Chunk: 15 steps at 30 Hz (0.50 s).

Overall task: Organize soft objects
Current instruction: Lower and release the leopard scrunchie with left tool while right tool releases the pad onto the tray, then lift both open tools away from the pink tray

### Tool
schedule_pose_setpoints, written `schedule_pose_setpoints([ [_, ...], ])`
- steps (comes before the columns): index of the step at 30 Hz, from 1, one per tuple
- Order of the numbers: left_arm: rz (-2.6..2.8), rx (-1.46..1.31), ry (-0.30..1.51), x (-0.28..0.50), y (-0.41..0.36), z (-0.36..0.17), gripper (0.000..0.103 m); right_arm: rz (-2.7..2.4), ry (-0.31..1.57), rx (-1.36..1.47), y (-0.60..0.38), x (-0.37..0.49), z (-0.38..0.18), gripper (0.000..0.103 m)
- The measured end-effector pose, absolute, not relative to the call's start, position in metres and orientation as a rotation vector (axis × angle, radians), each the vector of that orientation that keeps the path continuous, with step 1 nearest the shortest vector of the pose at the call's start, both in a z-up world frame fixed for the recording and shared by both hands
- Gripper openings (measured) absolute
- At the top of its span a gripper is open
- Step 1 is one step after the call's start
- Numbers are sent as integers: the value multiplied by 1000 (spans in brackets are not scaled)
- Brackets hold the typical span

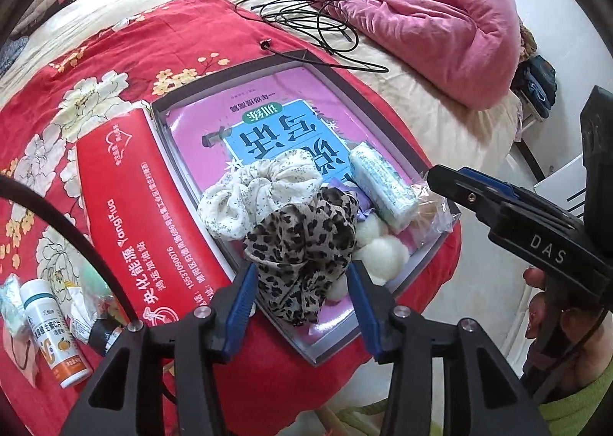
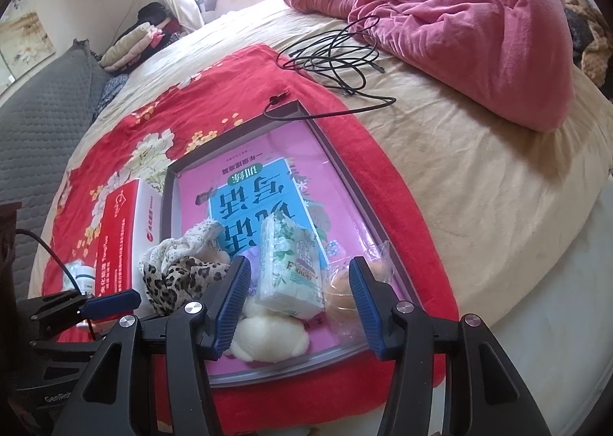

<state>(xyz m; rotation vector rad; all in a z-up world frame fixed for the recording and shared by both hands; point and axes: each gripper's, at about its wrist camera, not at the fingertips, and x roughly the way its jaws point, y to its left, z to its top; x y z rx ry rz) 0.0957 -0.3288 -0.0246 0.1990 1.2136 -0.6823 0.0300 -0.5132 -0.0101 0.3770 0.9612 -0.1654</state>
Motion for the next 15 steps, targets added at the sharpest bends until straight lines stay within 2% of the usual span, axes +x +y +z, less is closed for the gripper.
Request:
schedule_pose_setpoints([
  [6,-671,195,1195,94,-324,-18,49,-168,957,362,-510,30,-6,56],
  [10,-670,187,1184,93,-320,-12,50,-173,952,354,-509,29,-3,64],
  [15,-671,194,1166,87,-317,-3,51,-178,954,342,-506,28,0,65],
])
